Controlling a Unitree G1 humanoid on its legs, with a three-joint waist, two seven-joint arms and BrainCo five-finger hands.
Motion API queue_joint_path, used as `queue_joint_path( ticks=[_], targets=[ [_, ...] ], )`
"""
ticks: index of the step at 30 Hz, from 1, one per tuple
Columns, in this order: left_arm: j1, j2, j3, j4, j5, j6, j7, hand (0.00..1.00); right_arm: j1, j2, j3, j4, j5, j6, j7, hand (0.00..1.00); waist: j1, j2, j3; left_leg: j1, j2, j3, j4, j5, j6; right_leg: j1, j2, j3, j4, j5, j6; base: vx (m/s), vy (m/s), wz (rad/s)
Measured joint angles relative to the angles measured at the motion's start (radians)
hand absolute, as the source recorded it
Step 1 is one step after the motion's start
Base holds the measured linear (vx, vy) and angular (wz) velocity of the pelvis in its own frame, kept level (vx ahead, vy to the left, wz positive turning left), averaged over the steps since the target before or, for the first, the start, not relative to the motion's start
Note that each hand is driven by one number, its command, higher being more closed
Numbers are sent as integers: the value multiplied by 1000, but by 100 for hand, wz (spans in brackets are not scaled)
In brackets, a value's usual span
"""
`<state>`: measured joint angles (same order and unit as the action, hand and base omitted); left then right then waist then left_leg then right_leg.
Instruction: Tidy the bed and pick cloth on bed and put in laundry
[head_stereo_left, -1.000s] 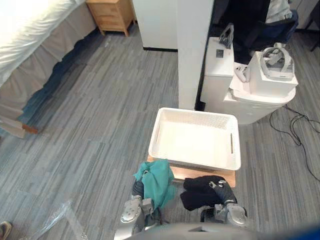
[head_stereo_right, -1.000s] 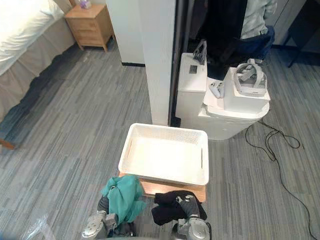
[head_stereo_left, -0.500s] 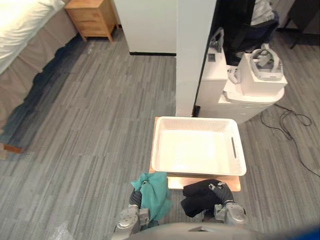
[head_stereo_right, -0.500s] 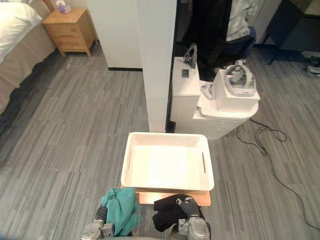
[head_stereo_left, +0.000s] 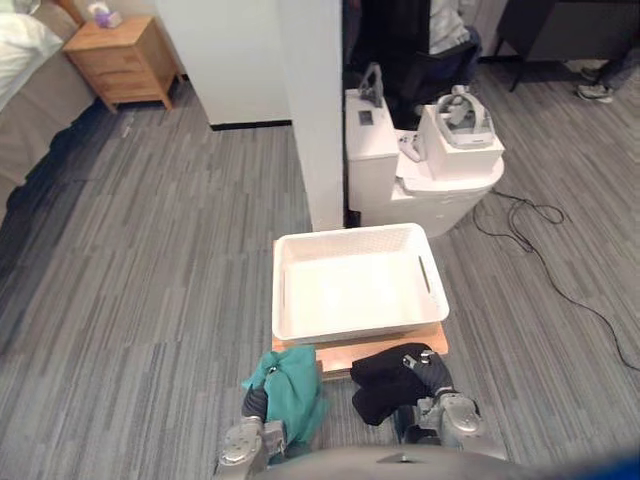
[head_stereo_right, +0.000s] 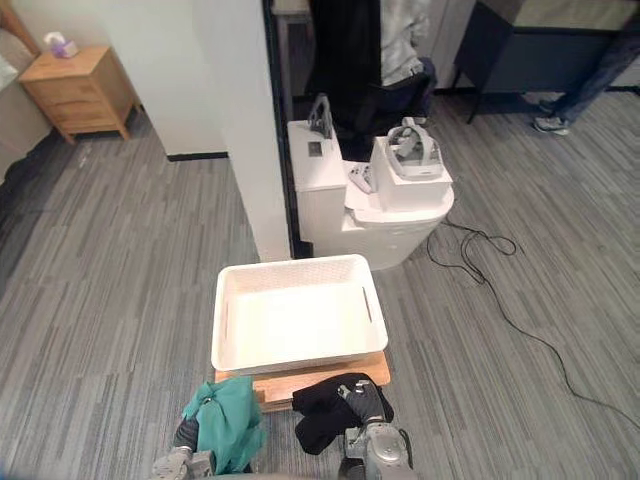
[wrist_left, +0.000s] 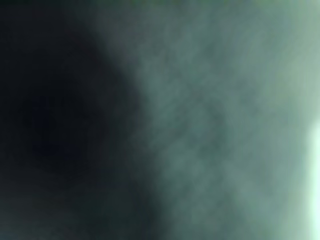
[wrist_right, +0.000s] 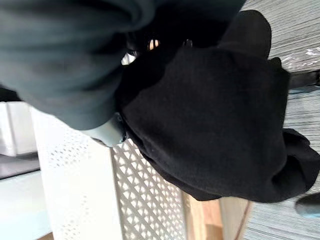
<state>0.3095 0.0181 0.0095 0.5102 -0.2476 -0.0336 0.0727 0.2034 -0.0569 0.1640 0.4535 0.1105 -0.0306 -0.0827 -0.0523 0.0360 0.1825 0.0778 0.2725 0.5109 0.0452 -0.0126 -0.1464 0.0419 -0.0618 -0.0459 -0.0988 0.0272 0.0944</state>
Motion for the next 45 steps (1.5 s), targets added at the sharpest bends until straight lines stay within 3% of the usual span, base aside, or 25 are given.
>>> queue_joint_path(
  ticks=[2, 4, 6, 8, 12, 15, 19, 25, 27, 30, 36, 41, 45],
  targets=[
    [6, -11, 0, -23, -10, 0, 0, 100, 15, -27, -28, -59, -13, 1, -5, 100, 9, 10, 8, -12, 5, -34, 20, -38, -5, -3, 13, -4, 8, -6, -11, -10, -92, -11],
    [8, -15, -1, -28, -18, 0, 0, 100, 25, -41, -81, -128, -18, 1, -16, 100, 11, 17, 21, -26, -18, -129, 34, -82, -9, -19, 18, -1, 39, -20, -30, 11, -22, -12],
    [15, -14, 2, -34, -31, 1, 1, 100, 23, -56, -156, -200, -18, 2, -38, 100, 17, 28, 25, -26, -53, -229, 27, -102, 5, -37, 22, 13, 89, -49, -28, 100, 41, -19],
    [30, -19, 2, -61, -47, 1, 0, 100, 23, -73, -203, -246, -18, 2, -46, 100, 13, 37, 29, -20, -54, -214, 26, -76, 30, -61, 19, 17, 145, -72, -20, 126, 42, -10],
    [23, -9, 3, -75, -44, 9, 0, 100, 6, -96, -240, -334, -39, 7, -60, 100, 13, 38, 28, 5, -72, -189, -16, -59, 18, -69, 7, 22, 158, -83, -15, 146, 60, -7],
    [5, 10, -1, -35, -44, 11, -1, 100, -40, -162, -264, -386, -48, 15, -60, 100, 10, 28, 24, 29, -98, -189, -58, -9, 12, -42, -18, -21, 153, -82, -14, 78, 34, 22],
    [1, 29, -2, 8, -45, 10, -1, 100, -163, -248, -280, -421, -43, 16, -81, 100, 14, 13, 14, 49, -98, -188, -81, 12, 7, -24, -20, -27, 151, -81, -14, 7, 7, 10],
    [-30, 38, -9, 97, -46, 7, 2, 100, -329, -289, -231, -479, -16, 0, -92, 100, 20, -1, 6, 45, -89, -187, -115, 15, 10, -25, -4, -27, 110, -53, -11, -97, -20, 0],
    [-39, 47, -8, 132, -47, 7, 12, 100, -355, -291, -189, -499, -15, 0, -91, 100, 42, -26, -4, 44, -94, -178, -115, 20, 19, -10, -6, -20, 62, -19, -9, -125, -7, -12],
    [-44, 56, -4, 146, -47, 7, 17, 100, -407, -322, -158, -534, 10, -10, -89, 100, 45, -47, -16, 48, -101, -179, -133, 32, 31, 0, -9, -21, 35, 3, -6, -112, -12, 3],
    [-55, 72, -3, 183, -47, 1, 18, 100, -576, -391, -109, -535, 54, -46, -94, 100, 46, -64, -24, 47, -106, -186, -147, 50, 31, 0, -10, -20, 27, 21, -7, -47, -7, 0],
    [-61, 73, -4, 185, -48, 0, 19, 100, -655, -388, -49, -505, 64, -71, -99, 100, 59, -66, -24, 46, -102, -192, -147, 56, 30, 0, -8, -23, 25, 26, -8, 0, 0, 0],
    [-75, 73, -6, 214, -48, -15, 19, 100, -679, -317, 24, -398, 61, -70, -100, 100, 70, -69, -25, 44, -102, -195, -147, 58, 30, 2, -8, -26, 23, 27, -8, 1, 1, 1]
  ],
)
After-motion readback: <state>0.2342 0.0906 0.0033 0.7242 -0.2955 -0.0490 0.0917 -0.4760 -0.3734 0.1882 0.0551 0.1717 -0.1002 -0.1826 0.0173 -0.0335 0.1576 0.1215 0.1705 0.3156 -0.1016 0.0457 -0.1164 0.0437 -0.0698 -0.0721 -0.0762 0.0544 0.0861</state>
